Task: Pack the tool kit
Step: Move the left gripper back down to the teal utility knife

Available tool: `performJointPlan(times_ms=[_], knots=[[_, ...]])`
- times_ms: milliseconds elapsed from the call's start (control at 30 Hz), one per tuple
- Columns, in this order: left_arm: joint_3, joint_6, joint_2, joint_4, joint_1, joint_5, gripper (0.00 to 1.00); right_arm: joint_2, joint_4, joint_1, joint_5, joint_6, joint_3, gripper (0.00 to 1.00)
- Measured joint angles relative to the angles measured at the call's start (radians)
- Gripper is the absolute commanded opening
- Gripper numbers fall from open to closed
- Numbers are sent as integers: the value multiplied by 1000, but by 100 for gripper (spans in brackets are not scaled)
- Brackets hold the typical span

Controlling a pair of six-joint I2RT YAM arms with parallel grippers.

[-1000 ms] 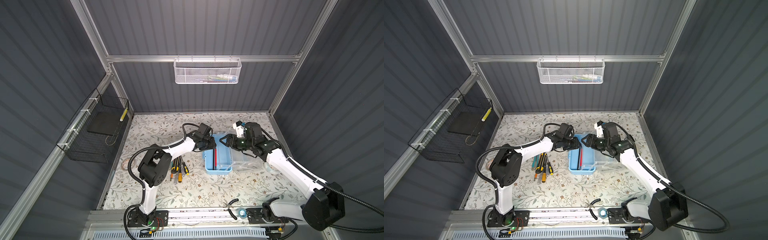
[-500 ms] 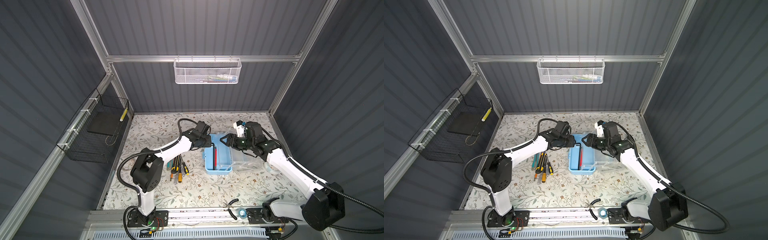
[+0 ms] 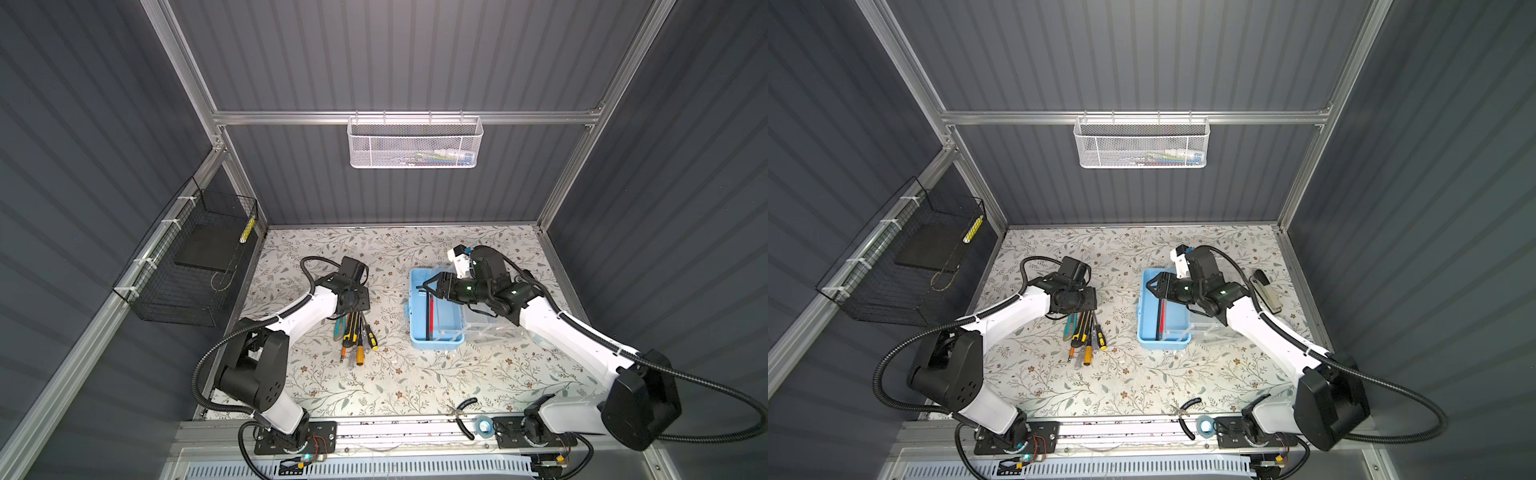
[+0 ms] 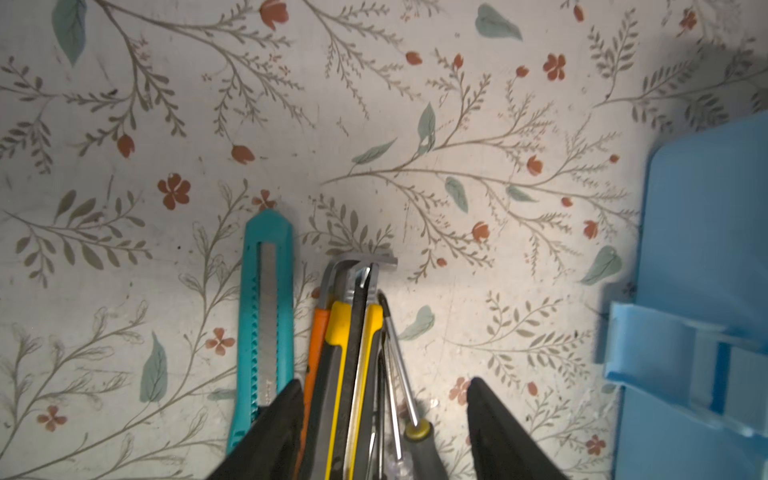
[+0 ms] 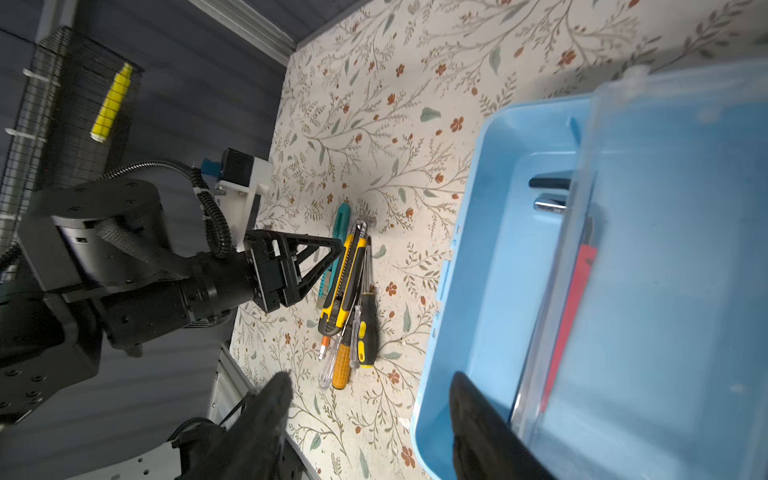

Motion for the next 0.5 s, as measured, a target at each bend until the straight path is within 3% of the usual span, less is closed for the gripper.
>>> performJointPlan(times_ms=[500], knots=[[-122,6,-72,-5,117,-4,56,75,15,47,0,27,10,61]])
